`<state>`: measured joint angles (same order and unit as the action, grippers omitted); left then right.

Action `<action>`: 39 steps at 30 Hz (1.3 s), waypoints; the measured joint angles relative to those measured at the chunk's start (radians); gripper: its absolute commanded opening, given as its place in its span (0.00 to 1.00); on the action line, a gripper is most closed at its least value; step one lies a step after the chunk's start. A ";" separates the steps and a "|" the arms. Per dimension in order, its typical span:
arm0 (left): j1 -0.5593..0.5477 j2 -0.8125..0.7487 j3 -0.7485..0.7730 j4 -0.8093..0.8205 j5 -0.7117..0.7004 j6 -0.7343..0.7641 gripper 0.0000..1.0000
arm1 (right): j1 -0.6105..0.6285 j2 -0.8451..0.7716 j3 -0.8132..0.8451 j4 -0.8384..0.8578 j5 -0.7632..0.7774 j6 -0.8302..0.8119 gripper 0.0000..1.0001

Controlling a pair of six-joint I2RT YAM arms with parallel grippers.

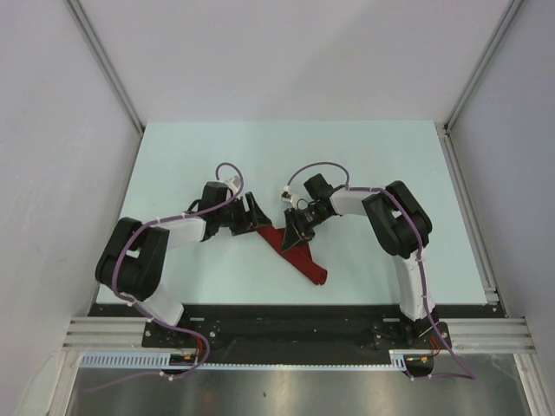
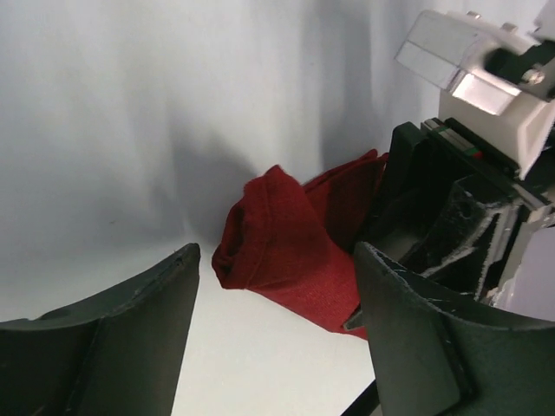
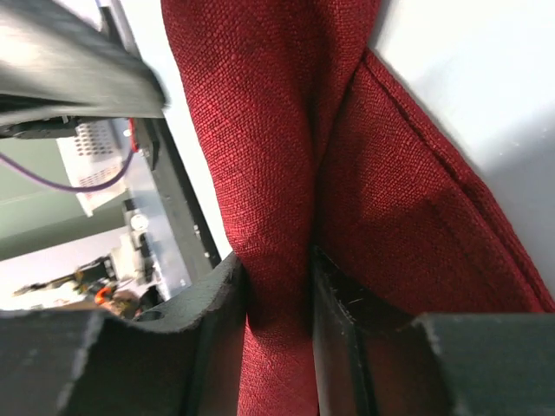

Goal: Fold the napkin, place the utensils inside, and roll it up
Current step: Roll the napkin with the utensil

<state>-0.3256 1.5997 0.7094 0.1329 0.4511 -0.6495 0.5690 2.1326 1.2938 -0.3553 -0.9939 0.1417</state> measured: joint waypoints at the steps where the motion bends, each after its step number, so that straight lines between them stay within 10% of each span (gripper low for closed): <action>1: -0.003 0.014 0.000 0.006 0.003 -0.003 0.62 | -0.002 0.005 0.003 -0.003 -0.011 -0.001 0.41; 8: -0.012 0.063 0.002 0.042 0.013 -0.027 0.27 | -0.010 0.009 0.032 -0.049 -0.054 -0.006 0.71; 17: -0.014 0.078 0.018 0.048 0.024 -0.034 0.26 | 0.018 -0.224 0.040 -0.102 0.326 0.004 0.78; 23: -0.014 0.093 0.043 0.027 0.024 -0.035 0.25 | 0.318 -0.433 -0.009 0.000 0.851 -0.061 0.78; 39: -0.016 0.100 0.073 -0.008 0.022 -0.035 0.32 | 0.544 -0.275 -0.134 0.096 1.410 -0.179 0.69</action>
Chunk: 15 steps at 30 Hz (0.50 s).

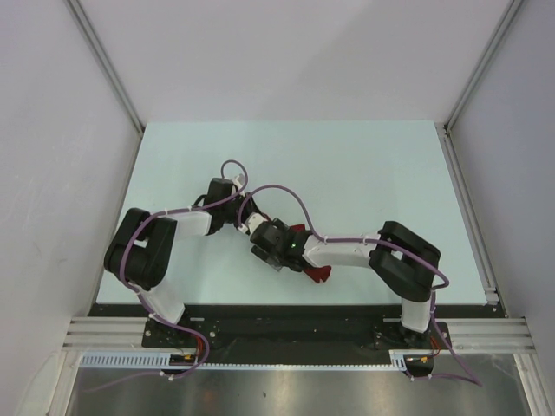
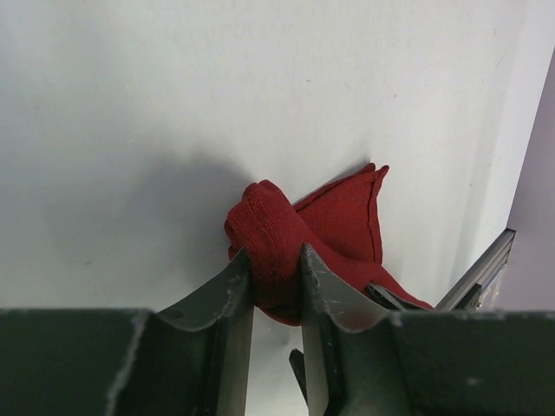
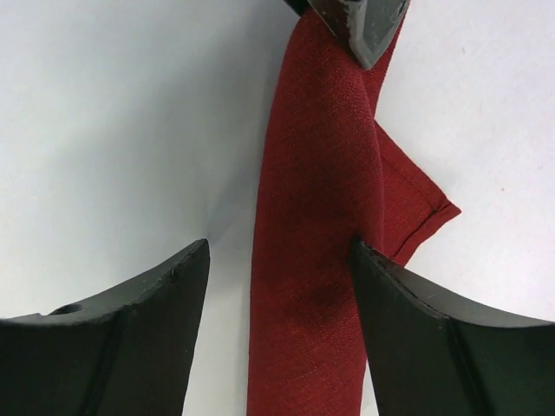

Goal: Fold the napkin, place the utensils inside, and roll it up
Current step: Roll the napkin with the utensil

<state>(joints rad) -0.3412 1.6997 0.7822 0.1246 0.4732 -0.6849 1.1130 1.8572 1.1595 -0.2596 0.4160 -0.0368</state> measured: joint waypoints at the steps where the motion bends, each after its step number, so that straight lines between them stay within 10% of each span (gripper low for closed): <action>1: 0.000 0.000 0.000 0.000 0.000 0.000 0.36 | 0.000 0.006 0.000 0.004 0.011 -0.003 0.68; 15: 0.006 -0.043 0.019 -0.048 -0.026 -0.003 0.75 | -0.151 0.018 -0.004 0.039 -0.156 0.011 0.58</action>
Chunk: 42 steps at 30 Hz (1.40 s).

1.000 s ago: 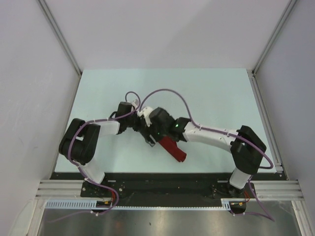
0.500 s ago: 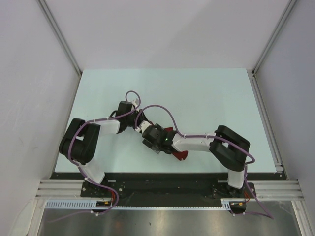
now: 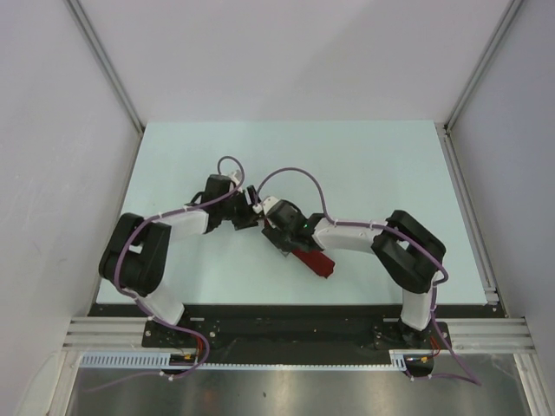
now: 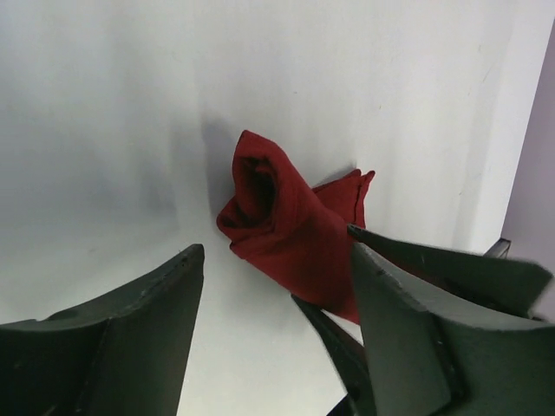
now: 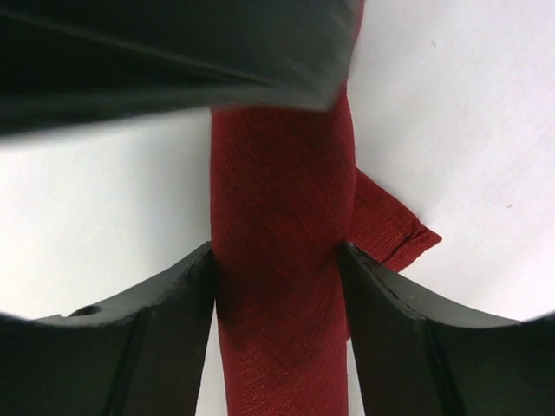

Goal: Fold the napkin, place the utensils inside, and roll it up
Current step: Roll the napkin with the utensil

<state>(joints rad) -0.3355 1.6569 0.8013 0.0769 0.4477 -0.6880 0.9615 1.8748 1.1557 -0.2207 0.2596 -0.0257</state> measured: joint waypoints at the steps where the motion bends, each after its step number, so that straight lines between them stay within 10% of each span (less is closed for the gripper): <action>1: 0.004 -0.010 0.002 -0.009 -0.003 0.000 0.75 | -0.019 -0.002 -0.001 -0.001 -0.035 0.005 0.56; 8: 0.065 -0.084 0.005 -0.053 -0.027 0.016 0.78 | -0.195 -0.010 -0.003 -0.014 -0.350 0.071 0.39; 28: 0.007 -0.052 -0.037 0.094 0.034 0.016 0.75 | -0.476 0.206 0.078 -0.024 -1.193 0.263 0.39; 42: -0.047 0.086 -0.005 0.138 0.038 -0.019 0.19 | -0.479 0.203 0.150 -0.142 -1.217 0.233 0.78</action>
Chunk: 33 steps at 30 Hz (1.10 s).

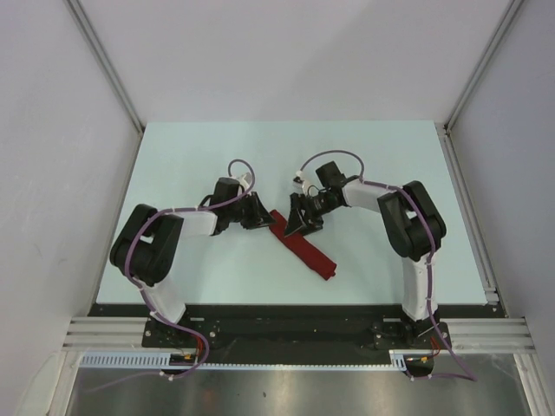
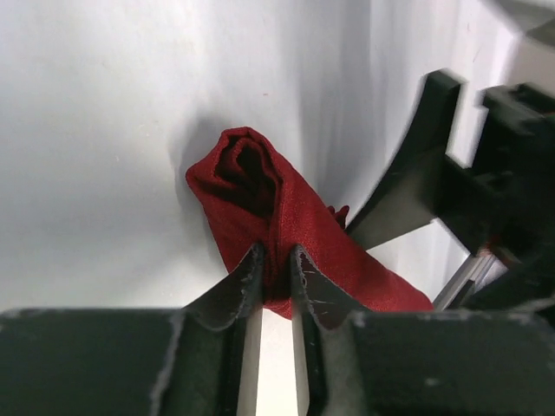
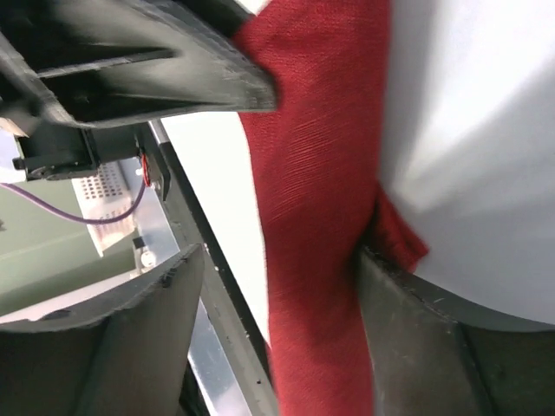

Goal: Fold the napkin, place the utensils inside, and roll it up
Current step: Roll the napkin with the utensil

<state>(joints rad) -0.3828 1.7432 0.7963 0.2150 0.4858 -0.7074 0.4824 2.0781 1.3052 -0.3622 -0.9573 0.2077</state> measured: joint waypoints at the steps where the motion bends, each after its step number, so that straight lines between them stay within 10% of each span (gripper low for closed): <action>1: -0.001 0.000 0.000 0.000 0.000 -0.001 0.19 | 0.001 -0.019 0.002 -0.013 0.018 0.000 0.79; 9: -0.003 0.008 0.022 -0.019 0.000 -0.005 0.18 | 0.250 -0.405 -0.027 -0.036 0.598 -0.053 0.78; 24: -0.003 0.019 0.062 -0.074 -0.003 -0.008 0.18 | 0.517 -0.280 -0.113 -0.022 1.136 -0.171 0.70; 33: -0.003 0.019 0.086 -0.085 -0.004 -0.008 0.48 | 0.524 -0.255 -0.114 -0.014 1.254 -0.225 0.72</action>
<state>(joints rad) -0.3862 1.7622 0.8825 0.1303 0.4820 -0.7151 1.0065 1.8229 1.1912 -0.3763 0.2970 -0.0174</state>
